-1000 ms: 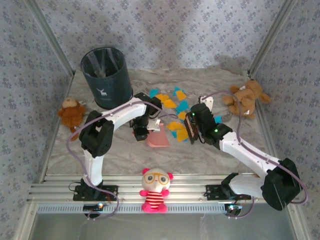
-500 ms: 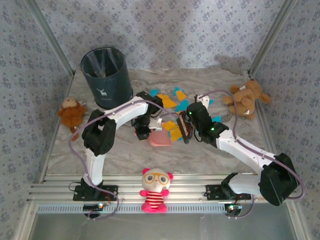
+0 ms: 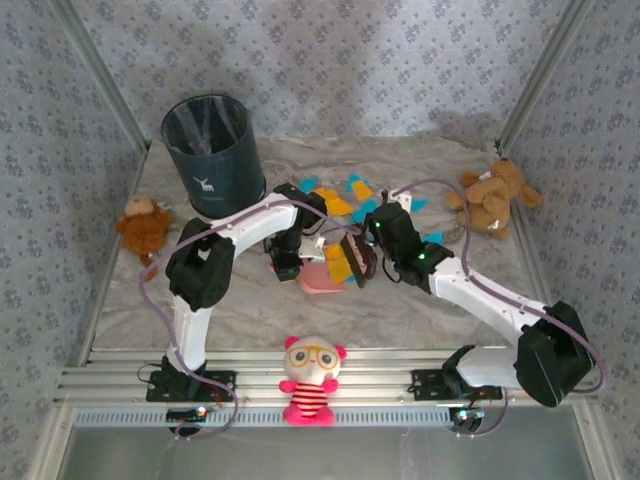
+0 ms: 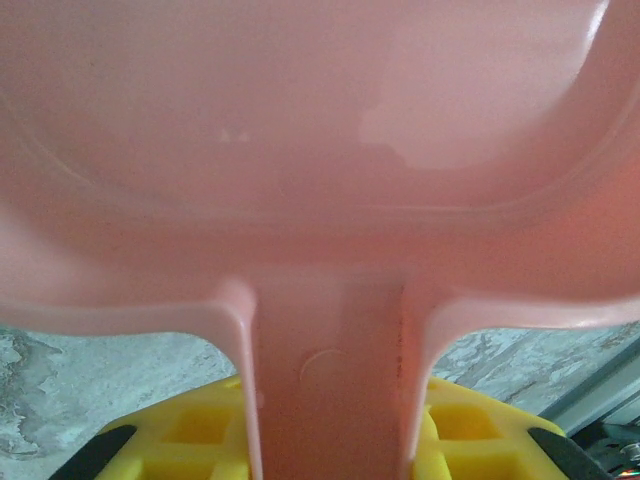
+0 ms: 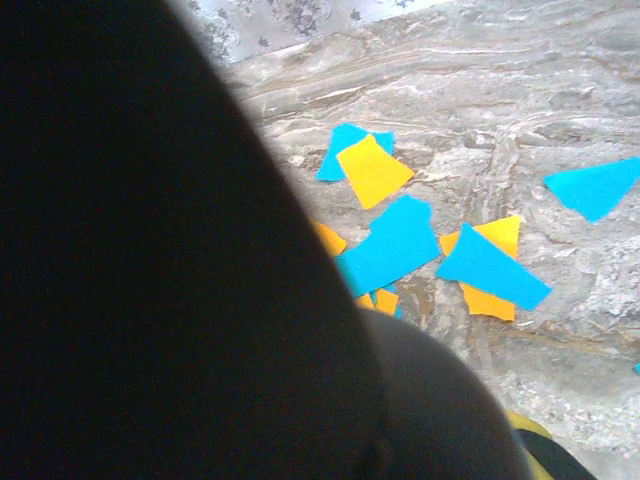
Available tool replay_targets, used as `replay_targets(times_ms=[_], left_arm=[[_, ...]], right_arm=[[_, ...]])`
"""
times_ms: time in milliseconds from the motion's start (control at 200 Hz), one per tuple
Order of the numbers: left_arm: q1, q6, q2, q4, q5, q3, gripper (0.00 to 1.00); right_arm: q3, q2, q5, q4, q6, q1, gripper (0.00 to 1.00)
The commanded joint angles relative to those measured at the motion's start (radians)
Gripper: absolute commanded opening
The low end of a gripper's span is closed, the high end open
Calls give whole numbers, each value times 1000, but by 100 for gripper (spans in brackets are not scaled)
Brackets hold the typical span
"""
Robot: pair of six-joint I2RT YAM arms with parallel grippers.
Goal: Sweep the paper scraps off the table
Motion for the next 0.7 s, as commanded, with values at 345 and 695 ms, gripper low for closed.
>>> replay_targets(times_ms=[345,695], left_arm=[[-7,-19,-25,33,16,-28,0],[-3,-28,-47,51,24,-84,0]], right_arm=[[44,-78,-104,-12,19,1,0],[27,-143,24,-65,70,-12,0]])
